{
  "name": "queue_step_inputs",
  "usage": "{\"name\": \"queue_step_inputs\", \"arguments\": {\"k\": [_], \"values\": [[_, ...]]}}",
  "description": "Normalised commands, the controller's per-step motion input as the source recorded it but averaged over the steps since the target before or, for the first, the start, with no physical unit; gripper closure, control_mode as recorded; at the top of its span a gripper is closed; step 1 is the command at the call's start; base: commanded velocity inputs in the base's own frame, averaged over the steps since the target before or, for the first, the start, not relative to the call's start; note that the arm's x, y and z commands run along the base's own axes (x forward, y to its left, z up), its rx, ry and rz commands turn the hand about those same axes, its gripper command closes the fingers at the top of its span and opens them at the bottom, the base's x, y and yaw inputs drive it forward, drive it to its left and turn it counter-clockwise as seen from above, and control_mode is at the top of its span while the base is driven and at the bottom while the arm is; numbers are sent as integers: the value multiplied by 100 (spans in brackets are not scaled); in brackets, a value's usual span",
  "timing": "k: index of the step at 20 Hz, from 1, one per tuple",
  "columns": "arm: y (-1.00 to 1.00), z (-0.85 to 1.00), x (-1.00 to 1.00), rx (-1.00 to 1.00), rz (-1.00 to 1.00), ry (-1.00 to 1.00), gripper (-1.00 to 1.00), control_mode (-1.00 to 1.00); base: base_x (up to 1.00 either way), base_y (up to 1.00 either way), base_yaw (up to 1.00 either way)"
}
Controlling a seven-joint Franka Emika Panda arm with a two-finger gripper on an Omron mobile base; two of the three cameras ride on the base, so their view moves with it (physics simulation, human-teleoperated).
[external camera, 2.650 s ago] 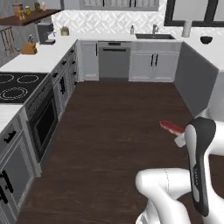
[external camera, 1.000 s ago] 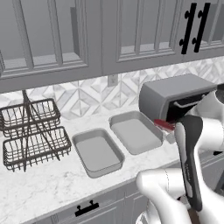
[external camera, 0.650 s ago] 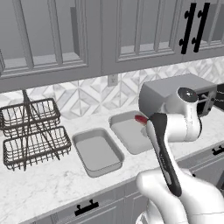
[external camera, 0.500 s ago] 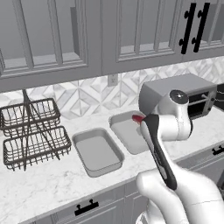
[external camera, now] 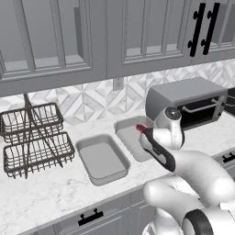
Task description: Place one eggplant and one steak in each tupperware on the nearby counter, to pack two identical lunches.
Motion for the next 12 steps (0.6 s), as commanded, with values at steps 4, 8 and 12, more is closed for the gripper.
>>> {"name": "queue_step_inputs", "arguments": {"k": [4, 8, 12], "values": [[5, -8, 58, 0, -1, 0, -100, -100, 0, 0, 0], [27, 55, 3, 0, -8, 7, -100, -100, 0, 0, 0], [20, 97, -79, 2, -3, 12, -100, -100, 0, 0, 0]]}}
